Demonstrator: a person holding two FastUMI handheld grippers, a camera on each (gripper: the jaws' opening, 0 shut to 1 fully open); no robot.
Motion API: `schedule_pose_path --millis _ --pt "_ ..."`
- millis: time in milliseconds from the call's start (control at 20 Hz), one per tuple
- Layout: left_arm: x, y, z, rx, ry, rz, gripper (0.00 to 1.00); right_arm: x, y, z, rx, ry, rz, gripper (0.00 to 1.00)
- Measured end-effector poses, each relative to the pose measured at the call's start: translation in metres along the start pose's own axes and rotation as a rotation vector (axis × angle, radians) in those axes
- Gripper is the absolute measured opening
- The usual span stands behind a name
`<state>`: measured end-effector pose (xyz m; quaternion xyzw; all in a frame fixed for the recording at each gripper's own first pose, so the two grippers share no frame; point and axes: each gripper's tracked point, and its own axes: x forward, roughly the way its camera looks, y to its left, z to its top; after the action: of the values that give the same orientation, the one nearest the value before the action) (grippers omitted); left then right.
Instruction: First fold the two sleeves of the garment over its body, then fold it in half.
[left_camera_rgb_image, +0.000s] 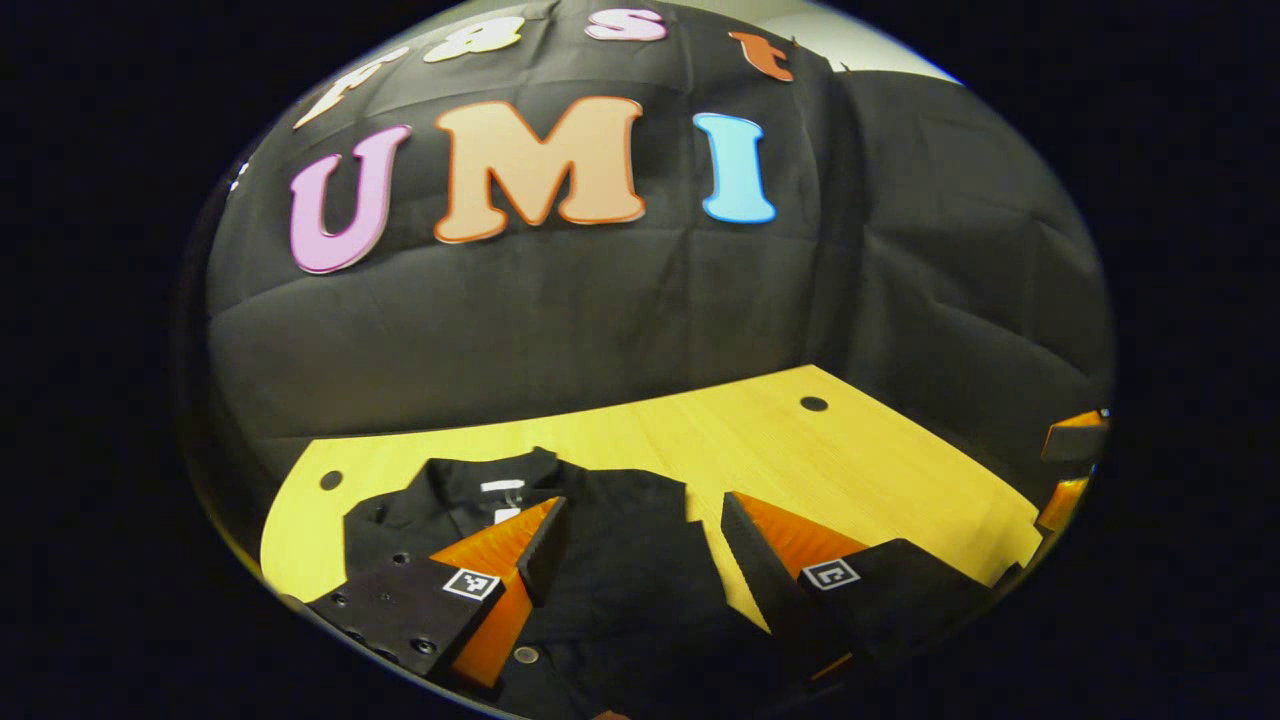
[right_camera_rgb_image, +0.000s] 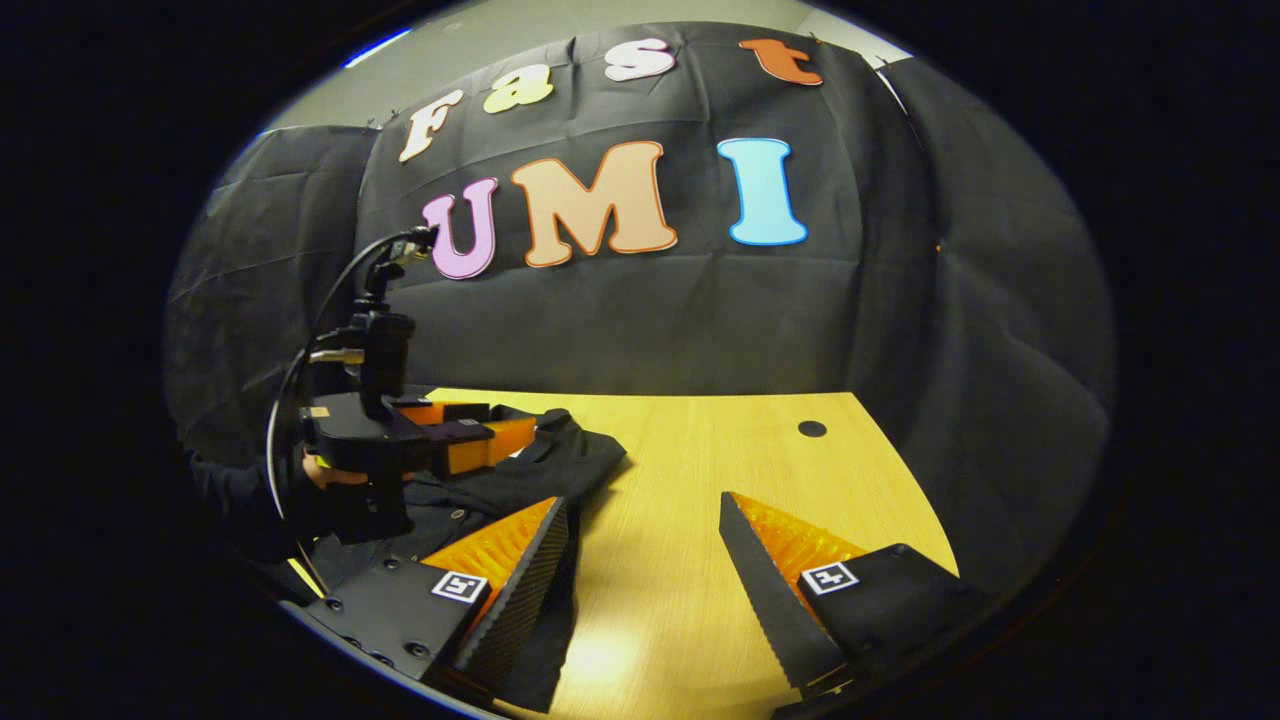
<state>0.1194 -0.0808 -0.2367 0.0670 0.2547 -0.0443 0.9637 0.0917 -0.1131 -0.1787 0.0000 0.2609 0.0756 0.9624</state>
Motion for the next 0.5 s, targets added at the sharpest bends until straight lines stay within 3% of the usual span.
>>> schedule_pose_path --millis 300,500 --pt "-0.092 0.091 0.010 -0.050 -0.103 0.176 0.94 -0.004 0.045 0.006 -0.019 -0.049 0.054 0.98" --pt "-0.153 0.142 -0.021 -0.058 -0.087 0.239 0.93 -0.013 0.079 -0.008 0.007 -0.035 0.045 0.98"
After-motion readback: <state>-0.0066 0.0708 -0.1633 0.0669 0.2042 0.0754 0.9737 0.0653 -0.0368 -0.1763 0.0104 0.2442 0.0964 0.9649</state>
